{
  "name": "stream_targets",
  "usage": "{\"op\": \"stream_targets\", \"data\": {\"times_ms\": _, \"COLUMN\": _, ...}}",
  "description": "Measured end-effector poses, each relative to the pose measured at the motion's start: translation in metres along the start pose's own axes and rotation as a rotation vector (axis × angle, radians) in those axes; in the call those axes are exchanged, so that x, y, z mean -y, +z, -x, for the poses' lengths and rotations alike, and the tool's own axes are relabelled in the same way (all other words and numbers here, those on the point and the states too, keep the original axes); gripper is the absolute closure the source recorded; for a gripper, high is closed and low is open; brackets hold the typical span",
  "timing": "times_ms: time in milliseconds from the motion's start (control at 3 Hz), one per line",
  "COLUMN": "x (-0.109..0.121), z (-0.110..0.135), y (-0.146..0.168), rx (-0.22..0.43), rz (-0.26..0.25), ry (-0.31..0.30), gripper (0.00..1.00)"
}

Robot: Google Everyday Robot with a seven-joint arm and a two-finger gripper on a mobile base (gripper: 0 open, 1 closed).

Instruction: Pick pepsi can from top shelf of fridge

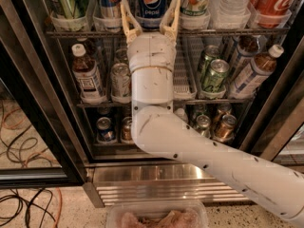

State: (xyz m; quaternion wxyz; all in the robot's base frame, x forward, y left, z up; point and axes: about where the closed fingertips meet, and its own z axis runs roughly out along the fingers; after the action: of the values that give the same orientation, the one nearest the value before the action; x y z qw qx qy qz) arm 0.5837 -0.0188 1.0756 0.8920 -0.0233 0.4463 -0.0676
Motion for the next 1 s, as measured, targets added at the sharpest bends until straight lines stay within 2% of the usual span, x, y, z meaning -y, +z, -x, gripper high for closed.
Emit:
{"op": "stream_targets", "data": {"times_ms": 333, "x": -0.003, "z": -0.004, "y": 0.006, "rx": -0.028, "rz": -0.003, "ry": 0.009, "gripper": 0.29}}
{"op": "stream_targets", "data": {"times_ms": 1000, "x": -0.001, "z": -0.011, "y": 0.029, "rx": -0.063, "rz": -0.043, "ry": -0.025, "gripper": 0.28}}
